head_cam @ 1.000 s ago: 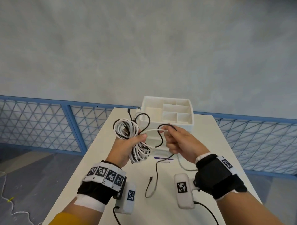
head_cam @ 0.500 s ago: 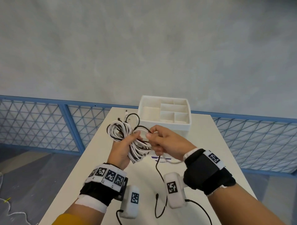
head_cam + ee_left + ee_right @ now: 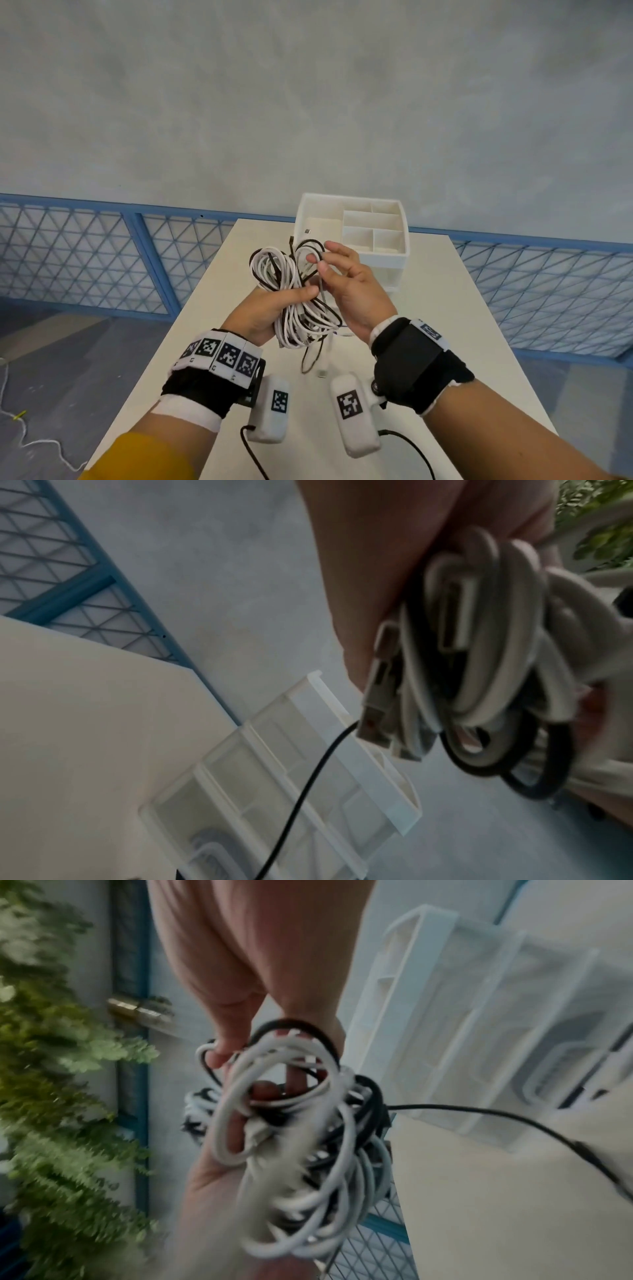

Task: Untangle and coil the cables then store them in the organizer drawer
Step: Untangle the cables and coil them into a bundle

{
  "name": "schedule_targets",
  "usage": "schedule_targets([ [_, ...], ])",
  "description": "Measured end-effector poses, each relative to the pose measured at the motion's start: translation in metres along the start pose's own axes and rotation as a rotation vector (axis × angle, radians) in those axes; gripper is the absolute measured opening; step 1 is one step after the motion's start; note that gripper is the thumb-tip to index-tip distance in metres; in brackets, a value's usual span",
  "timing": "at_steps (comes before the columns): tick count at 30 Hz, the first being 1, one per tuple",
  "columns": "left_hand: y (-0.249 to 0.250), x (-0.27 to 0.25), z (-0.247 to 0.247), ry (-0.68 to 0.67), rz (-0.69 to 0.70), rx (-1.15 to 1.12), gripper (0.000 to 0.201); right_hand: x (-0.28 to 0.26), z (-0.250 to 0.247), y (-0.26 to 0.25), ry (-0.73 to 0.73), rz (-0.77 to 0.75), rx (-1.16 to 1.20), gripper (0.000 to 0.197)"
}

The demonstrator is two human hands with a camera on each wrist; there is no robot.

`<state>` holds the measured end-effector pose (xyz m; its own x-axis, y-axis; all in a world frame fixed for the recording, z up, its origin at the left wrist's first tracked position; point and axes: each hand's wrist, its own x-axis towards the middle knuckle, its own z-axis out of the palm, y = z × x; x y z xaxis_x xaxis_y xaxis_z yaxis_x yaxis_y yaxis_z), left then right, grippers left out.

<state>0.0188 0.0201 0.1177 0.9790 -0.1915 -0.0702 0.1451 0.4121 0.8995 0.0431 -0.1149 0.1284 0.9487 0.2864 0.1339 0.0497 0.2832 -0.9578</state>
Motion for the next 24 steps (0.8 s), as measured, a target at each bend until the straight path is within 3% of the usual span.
schedule_targets([
  [3, 0.003, 0.001, 0.003, 0.024, 0.071, 0.004, 0.037, 0.001, 0.003, -0.003, -0.123, 0.060, 0.058, 0.018],
  [5, 0.007, 0.001, 0.005, 0.050, 0.074, 0.027, 0.029, 0.001, 0.003, -0.005, -0.110, 0.038, 0.067, 0.021],
  [7, 0.012, 0.000, 0.003, 0.081, 0.051, 0.070, 0.016, 0.004, -0.005, -0.003, -0.015, 0.055, 0.038, 0.042],
  [9, 0.017, -0.001, -0.001, 0.093, 0.052, 0.063, 0.007, 0.005, -0.018, 0.006, -0.053, 0.173, -0.106, 0.067],
  [10, 0.019, -0.001, -0.004, 0.097, 0.066, 0.040, 0.008, 0.002, -0.021, 0.013, -0.153, 0.251, -0.216, 0.064],
  [12, 0.024, 0.000, -0.009, 0.135, 0.109, 0.016, 0.008, -0.008, -0.022, 0.029, -0.349, 0.416, -0.341, 0.032],
  [13, 0.026, 0.000, -0.012, 0.182, 0.138, 0.036, 0.009, -0.011, -0.023, 0.035, -0.383, 0.479, -0.319, 0.019],
  [15, 0.030, -0.002, -0.020, 0.316, 0.213, 0.150, 0.015, -0.016, -0.031, 0.037, -0.382, 0.528, -0.231, 0.016],
  [18, 0.038, -0.008, -0.037, 0.458, 0.295, 0.456, 0.025, -0.015, -0.050, 0.021, -0.297, 0.458, -0.426, 0.013],
  [21, 0.040, -0.016, -0.039, 0.397, 0.283, 0.750, 0.031, -0.008, -0.054, -0.001, -0.224, 0.249, -0.789, 0.021],
  [24, 0.031, -0.015, -0.023, 0.316, 0.262, 0.824, 0.033, -0.003, -0.035, -0.020, -0.222, 0.018, -0.863, 0.020],
])
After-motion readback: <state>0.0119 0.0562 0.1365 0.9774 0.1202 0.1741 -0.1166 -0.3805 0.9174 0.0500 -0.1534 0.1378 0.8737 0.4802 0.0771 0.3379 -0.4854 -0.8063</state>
